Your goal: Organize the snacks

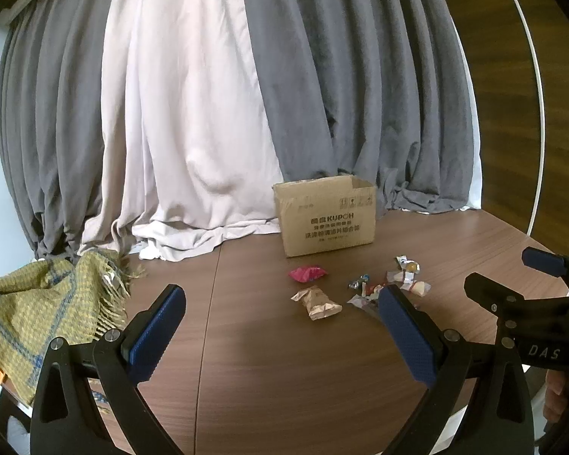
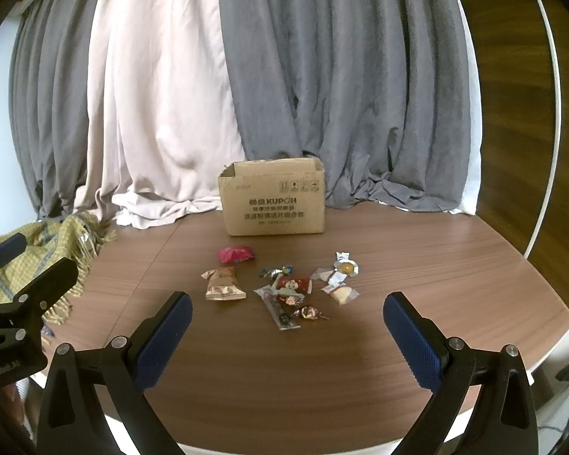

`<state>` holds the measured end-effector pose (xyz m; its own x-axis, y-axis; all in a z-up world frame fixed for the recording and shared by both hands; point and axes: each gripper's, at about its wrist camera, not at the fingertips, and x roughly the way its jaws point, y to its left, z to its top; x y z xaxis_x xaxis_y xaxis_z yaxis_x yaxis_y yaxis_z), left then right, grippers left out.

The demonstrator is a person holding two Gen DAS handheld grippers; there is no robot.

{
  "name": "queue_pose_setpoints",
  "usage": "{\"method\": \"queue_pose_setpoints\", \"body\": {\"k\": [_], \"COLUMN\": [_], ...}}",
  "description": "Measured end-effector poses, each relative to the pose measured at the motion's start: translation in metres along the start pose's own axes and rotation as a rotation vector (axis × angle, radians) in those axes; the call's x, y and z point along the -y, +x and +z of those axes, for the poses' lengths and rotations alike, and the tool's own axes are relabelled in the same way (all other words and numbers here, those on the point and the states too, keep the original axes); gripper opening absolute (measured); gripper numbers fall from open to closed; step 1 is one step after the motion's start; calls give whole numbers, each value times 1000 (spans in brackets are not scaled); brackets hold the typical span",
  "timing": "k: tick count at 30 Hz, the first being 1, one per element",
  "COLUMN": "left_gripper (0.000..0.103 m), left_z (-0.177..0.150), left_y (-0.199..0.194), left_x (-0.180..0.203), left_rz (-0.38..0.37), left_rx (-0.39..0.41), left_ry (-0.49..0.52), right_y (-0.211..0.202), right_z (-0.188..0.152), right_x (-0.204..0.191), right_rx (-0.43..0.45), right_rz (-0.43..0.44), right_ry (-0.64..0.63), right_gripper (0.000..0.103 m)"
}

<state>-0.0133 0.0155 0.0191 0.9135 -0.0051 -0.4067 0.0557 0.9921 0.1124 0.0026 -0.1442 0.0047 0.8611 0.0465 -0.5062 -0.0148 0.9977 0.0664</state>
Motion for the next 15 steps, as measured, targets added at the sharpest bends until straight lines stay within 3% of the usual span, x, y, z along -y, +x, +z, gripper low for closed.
{"method": "queue_pose_setpoints", "body": {"k": [15], "left_gripper": [100], "left_z": [-7], "left_y": [58], "left_x": [12], "left_rz": [2], "left_rx": [-101], "left_ry": [-7], "right_y": [59], "right_z": [0], "right_x": [8], "right_rx": [-68], "right_rz": [48], "right_ry": [-35], "right_gripper": [101]}}
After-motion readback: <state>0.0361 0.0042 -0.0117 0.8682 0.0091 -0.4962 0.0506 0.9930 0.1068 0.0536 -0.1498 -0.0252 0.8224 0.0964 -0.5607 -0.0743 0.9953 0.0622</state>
